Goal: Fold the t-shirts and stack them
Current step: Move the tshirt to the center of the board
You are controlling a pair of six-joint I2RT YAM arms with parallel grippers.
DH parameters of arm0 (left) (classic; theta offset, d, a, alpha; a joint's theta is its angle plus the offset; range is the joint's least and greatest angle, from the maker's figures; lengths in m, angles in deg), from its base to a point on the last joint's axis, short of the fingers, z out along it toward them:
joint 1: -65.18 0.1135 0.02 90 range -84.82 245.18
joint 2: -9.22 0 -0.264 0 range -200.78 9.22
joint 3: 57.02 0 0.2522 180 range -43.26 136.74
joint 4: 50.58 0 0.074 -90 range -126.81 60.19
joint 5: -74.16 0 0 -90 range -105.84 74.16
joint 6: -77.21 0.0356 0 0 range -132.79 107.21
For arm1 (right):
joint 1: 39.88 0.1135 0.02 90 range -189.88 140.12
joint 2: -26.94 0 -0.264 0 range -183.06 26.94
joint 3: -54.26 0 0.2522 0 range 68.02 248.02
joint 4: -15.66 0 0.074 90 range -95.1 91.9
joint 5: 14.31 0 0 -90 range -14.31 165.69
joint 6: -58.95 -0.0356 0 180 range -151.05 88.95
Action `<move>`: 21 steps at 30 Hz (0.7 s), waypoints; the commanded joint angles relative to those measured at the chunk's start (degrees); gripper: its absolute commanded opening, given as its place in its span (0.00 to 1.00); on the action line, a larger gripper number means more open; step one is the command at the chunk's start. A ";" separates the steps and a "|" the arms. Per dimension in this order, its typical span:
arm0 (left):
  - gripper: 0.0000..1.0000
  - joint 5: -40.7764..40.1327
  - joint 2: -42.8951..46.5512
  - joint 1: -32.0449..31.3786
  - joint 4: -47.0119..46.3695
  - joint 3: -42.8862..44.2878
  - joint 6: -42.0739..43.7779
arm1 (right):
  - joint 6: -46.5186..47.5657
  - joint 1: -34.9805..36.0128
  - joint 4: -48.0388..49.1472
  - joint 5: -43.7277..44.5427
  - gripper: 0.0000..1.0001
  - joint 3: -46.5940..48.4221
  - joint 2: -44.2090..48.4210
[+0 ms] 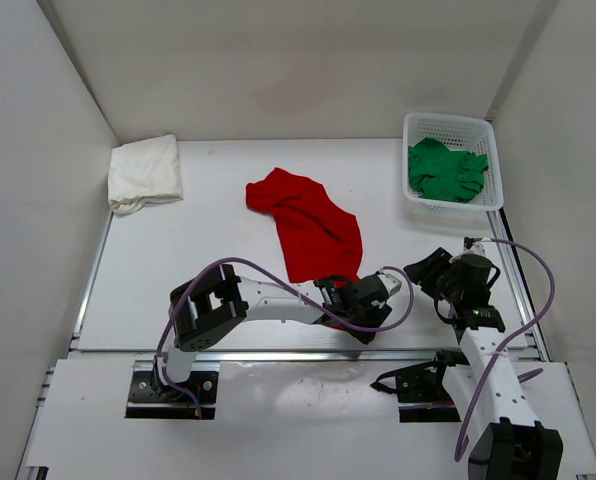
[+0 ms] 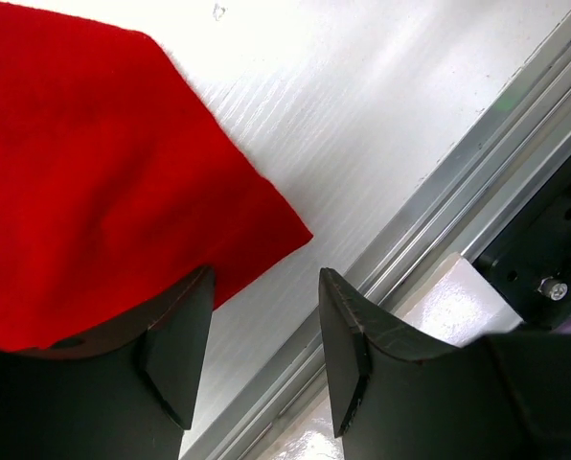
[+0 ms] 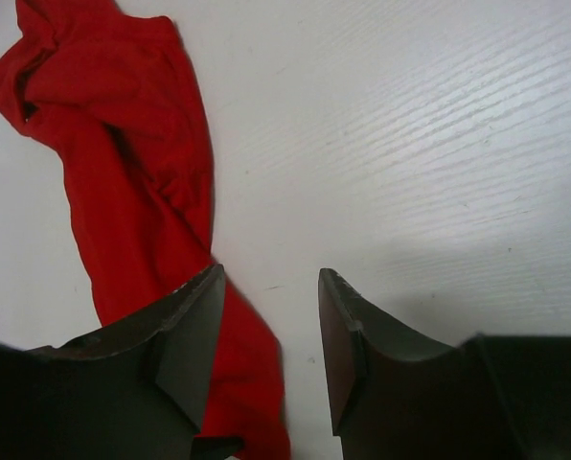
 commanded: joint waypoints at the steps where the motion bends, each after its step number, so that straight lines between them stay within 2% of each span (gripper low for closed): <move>1: 0.59 -0.78 1.10 -0.48 -1.23 1.18 -0.70 | -0.14 -0.42 3.18 -1.92 0.42 -0.62 0.87; 6: 0.58 0.62 -1.26 -0.66 -2.28 2.49 -1.49 | 0.82 -3.66 2.66 -3.50 0.42 -0.71 2.02; 17: 0.48 -3.68 -5.83 -1.54 -0.18 5.39 -0.79 | -0.31 -2.18 5.91 -5.26 0.42 -2.03 1.85; 18: 0.46 -4.73 -6.62 -1.89 0.00 5.31 -0.96 | -0.31 -2.09 5.82 -5.08 0.42 -2.11 1.76; 21: 0.18 -8.33 -7.60 -2.24 1.05 5.40 -1.23 | -0.05 -2.61 5.82 -4.91 0.42 -1.58 2.63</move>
